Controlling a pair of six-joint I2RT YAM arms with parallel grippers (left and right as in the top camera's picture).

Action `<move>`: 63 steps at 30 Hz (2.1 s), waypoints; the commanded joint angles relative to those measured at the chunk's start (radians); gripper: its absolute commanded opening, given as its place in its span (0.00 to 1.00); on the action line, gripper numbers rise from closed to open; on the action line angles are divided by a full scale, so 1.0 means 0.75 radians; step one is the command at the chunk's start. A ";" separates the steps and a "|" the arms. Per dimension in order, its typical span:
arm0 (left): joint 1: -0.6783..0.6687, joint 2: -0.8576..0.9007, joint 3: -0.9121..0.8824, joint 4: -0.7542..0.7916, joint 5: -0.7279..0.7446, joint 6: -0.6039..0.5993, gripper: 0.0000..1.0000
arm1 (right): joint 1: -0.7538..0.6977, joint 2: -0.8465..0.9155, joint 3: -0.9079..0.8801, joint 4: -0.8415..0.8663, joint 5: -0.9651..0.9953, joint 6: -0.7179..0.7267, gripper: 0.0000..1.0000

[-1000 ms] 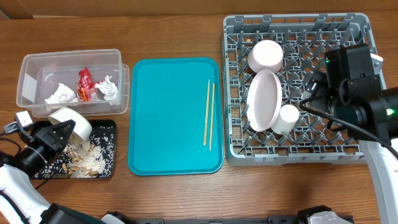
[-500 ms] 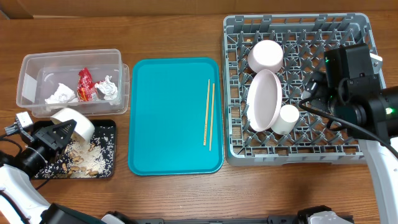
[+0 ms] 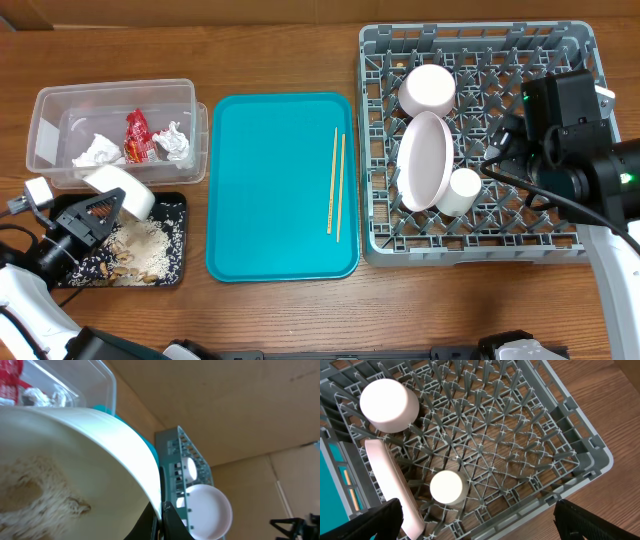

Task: Sort waste into correct bins and load items into the dishwasher
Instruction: 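Tilt the bowl with the left gripper to pour peanuts and rice onto the black tray, then carry the emptied bowl back and set it on the teal tray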

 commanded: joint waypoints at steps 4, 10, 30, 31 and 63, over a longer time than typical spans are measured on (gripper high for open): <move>0.009 -0.024 -0.006 0.006 0.085 0.067 0.04 | -0.004 0.002 0.026 0.007 -0.002 -0.015 1.00; 0.009 -0.024 -0.006 0.051 0.080 0.058 0.04 | -0.004 0.002 0.026 0.006 -0.002 -0.015 1.00; 0.009 -0.024 -0.006 -0.079 0.167 0.029 0.04 | -0.004 0.002 0.026 0.007 -0.002 -0.015 1.00; 0.009 -0.024 -0.006 -0.116 0.203 0.046 0.04 | -0.004 0.002 0.026 0.007 -0.002 -0.015 1.00; -0.068 -0.025 0.025 0.049 -0.153 -0.158 0.04 | -0.004 0.002 0.026 0.007 -0.002 -0.015 1.00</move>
